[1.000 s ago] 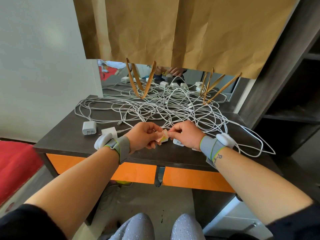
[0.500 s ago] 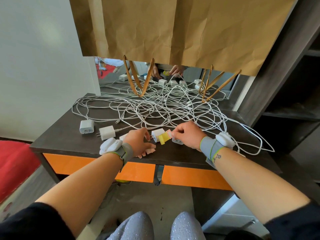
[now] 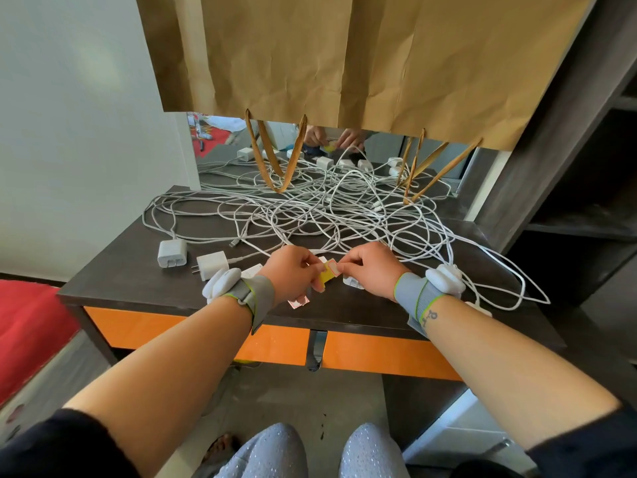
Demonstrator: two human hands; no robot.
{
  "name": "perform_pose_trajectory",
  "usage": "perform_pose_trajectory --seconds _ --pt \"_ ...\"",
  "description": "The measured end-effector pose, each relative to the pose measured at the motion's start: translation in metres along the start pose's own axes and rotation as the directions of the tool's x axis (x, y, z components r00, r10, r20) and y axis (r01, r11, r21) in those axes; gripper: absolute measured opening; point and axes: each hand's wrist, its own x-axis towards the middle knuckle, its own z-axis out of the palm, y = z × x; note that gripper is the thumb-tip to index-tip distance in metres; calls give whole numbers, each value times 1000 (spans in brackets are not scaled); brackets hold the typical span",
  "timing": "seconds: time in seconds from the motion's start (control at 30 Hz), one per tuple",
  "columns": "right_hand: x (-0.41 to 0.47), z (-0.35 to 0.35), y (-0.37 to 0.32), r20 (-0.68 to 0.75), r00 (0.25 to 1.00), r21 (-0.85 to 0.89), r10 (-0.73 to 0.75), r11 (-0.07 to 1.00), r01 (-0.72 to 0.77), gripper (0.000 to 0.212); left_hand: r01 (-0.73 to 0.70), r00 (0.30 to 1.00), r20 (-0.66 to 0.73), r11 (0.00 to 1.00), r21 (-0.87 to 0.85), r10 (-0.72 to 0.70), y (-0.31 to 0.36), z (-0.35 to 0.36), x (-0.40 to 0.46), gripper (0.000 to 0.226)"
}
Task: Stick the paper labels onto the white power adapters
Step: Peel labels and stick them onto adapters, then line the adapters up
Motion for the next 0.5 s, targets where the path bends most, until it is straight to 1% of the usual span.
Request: perform_pose_trajectory --seconds 0.17,0.33,0.4,0.5 --pt "-1 1 -4 31 999 -39 -18 999 19 16 -15 1000 5 999 -39 16 -3 0 1 15" --pt "-2 1 -9 33 998 -67 -55 996 57 15 -42 999 -3 995 -85 42 -6 -1 2 20" --pt "-3 0 -11 35 997 -53 -68 996 70 15 -54 999 -9 993 -103 53 -7 -1 2 18" --pt "-4 -1 -12 48 996 17 -70 997 69 14 -69 998 -21 987 -145 67 -8 -1 2 19"
